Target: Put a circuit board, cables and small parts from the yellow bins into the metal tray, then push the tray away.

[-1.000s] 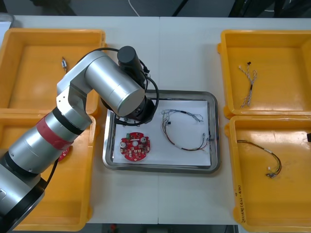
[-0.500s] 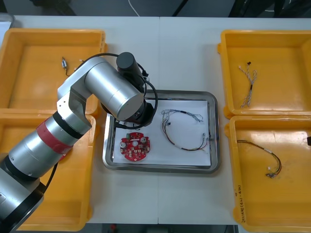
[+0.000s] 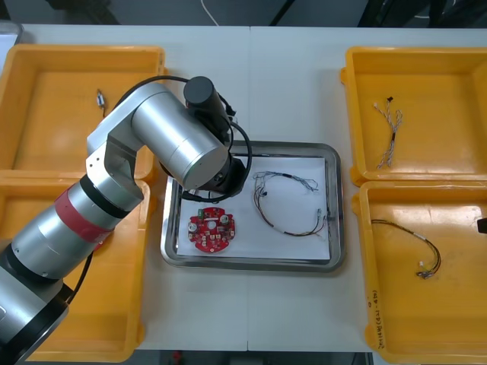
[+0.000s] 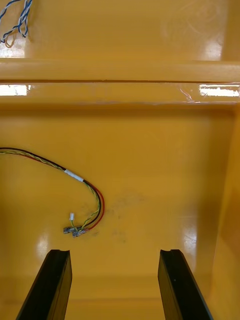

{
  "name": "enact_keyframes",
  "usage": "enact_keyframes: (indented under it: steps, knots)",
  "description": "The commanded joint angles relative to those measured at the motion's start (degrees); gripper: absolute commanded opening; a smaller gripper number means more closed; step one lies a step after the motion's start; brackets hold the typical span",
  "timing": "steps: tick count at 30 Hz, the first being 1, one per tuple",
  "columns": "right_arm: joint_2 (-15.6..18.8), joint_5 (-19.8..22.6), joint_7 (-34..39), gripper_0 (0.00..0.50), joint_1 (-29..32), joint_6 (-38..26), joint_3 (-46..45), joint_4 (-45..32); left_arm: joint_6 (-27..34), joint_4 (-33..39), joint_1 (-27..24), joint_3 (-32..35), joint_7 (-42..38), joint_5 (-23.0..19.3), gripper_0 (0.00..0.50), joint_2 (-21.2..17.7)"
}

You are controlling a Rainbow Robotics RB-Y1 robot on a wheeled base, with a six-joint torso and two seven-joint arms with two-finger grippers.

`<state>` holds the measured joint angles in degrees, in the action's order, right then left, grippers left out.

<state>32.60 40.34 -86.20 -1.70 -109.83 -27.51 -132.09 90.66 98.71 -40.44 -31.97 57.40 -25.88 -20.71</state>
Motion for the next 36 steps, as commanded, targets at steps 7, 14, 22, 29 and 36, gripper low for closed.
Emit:
enact_keyframes:
  steps: [7,14,22,29,36]
  knots:
    - [-0.5,0.4,1.4,0.5,1.3,-0.2,-1.8,-1.9,8.5,9.1,0.4,7.1,-5.2,0.5,0.5,-2.0]
    - [0.9,0.9,1.2,0.5,1.2,-0.2,-0.9,-1.9,15.7,13.4,0.5,15.4,-4.6,-2.8,0.5,-5.5]
    - [2.9,1.8,0.8,0.5,0.9,-0.2,0.7,-2.1,19.3,19.2,2.7,25.2,-3.3,-7.9,0.5,-11.1]
    - [4.7,3.2,0.0,0.5,-0.3,-0.2,2.4,-2.2,19.3,24.3,7.2,32.3,1.3,-10.9,0.5,-16.1]
    - [6.4,4.4,-0.3,0.5,-3.1,-0.2,6.8,-2.6,19.3,27.9,14.2,39.7,5.2,-14.2,0.5,-19.2]
